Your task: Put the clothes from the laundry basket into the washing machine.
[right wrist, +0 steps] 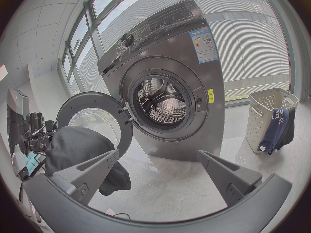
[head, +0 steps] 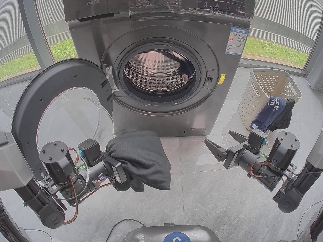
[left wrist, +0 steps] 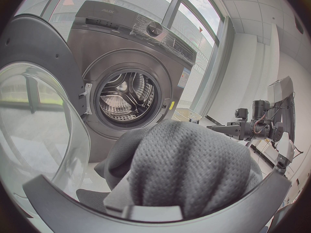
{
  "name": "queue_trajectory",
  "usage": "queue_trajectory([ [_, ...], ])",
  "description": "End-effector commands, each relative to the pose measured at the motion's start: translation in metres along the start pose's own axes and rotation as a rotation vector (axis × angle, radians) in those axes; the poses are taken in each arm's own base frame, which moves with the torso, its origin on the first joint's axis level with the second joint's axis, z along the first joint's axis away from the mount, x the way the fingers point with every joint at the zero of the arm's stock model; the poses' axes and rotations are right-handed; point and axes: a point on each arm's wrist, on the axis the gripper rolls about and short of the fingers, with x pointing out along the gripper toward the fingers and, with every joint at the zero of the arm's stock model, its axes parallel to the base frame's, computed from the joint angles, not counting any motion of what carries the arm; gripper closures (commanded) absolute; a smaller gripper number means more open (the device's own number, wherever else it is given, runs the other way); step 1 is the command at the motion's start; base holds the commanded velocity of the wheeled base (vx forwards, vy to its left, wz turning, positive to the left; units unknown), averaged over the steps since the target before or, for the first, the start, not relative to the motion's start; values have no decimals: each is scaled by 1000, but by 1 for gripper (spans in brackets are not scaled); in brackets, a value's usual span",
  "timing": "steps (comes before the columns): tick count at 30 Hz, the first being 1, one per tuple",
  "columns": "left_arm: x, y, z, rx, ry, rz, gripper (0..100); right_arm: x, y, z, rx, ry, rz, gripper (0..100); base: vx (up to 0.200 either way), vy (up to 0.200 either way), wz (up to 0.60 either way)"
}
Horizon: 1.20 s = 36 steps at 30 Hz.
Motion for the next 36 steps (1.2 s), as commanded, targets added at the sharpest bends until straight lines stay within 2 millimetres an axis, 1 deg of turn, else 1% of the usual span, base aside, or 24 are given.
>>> queue_trajectory([
  [1,-1,-2,-1,2,6,-7,100,0,1,0,0,-9,4,0,0,0,0],
  [7,-1,-2,-1,2,5,-7,100,-1,0,0,0,-8,3,0,200,0,0],
  [16,-2,-2,-2,3,9,-7,100,-3,1,-1,0,0,4,0,0,0,0],
  [22,-2,-5,-4,2,19,-17,100,-3,2,-2,0,2,7,0,200,0,0],
  [28,-2,-5,-4,3,18,-17,100,-3,2,-2,0,2,7,0,0,0,0],
  [36,-2,-5,-4,1,19,-17,100,-3,2,-2,0,4,7,0,200,0,0],
])
